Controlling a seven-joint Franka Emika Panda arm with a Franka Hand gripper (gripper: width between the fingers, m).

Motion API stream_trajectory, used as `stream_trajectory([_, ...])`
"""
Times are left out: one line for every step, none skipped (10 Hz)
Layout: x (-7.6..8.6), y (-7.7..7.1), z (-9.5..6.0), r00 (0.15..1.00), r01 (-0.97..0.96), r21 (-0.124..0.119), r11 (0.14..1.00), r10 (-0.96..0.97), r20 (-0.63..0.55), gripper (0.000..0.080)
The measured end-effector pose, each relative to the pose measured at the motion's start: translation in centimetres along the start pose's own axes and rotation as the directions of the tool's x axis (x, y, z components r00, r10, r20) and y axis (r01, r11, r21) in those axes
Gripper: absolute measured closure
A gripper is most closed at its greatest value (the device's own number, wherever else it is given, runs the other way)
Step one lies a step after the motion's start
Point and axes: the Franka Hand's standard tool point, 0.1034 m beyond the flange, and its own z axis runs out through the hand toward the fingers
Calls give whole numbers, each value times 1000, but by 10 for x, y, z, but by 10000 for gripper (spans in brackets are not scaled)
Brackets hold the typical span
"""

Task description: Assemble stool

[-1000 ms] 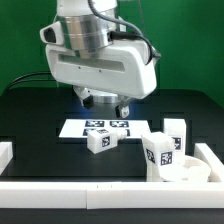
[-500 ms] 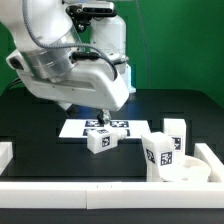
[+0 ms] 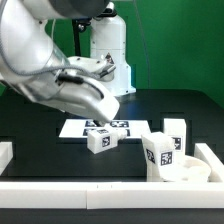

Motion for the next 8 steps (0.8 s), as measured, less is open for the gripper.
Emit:
stream_trajectory([4,3,12,998,-21,13,1000,21,54,150])
stream_trajectory([6,7,20,995,-39,25,999,36,90,150])
stream_trajectory([6,6,17,996,-34,23,999,32,80,150])
stream_trajectory([5,5,16,996,-33,25,999,31,78,150])
stream_trajectory([5,6,17,996,-34,25,999,32,79,150])
stream_trajectory([6,6,18,996,-40,35,999,37,85,150])
stream_trajectory([6,8,30,990,-79,93,993,67,122,150])
stream_trajectory([7,11,42,984,-111,127,986,91,154,150])
